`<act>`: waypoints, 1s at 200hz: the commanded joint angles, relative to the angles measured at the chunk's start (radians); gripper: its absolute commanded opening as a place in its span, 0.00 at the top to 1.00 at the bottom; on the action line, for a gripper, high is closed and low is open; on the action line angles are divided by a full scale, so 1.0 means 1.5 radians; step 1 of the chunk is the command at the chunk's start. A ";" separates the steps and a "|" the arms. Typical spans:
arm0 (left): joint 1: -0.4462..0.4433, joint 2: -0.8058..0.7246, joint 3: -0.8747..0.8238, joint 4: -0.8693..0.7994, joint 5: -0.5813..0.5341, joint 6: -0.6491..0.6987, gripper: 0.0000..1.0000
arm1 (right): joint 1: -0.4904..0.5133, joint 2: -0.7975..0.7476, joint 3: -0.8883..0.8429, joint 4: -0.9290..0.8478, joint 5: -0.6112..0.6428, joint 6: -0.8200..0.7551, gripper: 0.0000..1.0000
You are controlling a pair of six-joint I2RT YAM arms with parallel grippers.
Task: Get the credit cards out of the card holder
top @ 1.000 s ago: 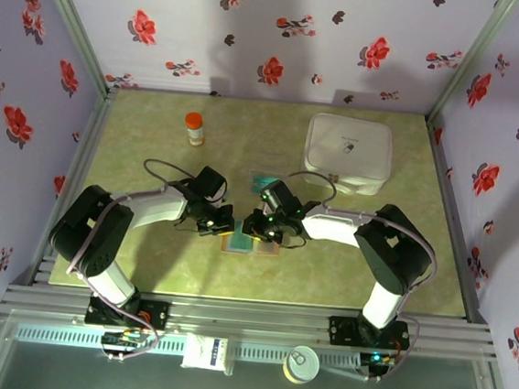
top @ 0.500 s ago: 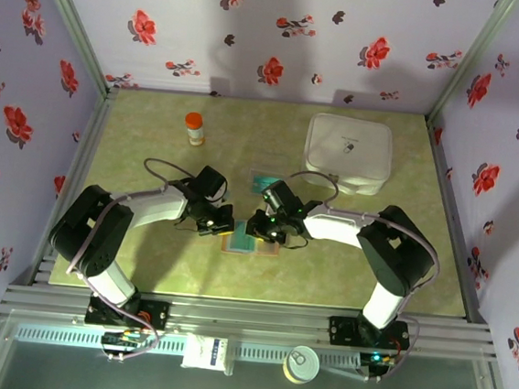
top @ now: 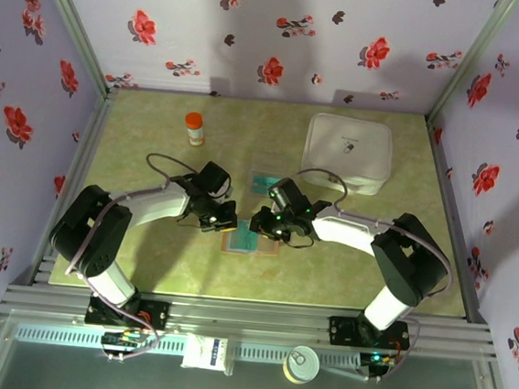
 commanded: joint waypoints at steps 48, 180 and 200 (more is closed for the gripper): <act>-0.020 0.036 0.024 -0.025 -0.012 0.025 1.00 | -0.008 0.015 -0.015 0.002 -0.016 0.000 0.73; -0.020 0.061 0.006 -0.027 -0.032 0.028 1.00 | -0.017 0.036 -0.049 0.113 -0.072 0.038 0.78; -0.020 0.061 0.008 -0.028 -0.032 0.028 1.00 | -0.018 0.030 -0.054 0.125 -0.076 0.043 0.80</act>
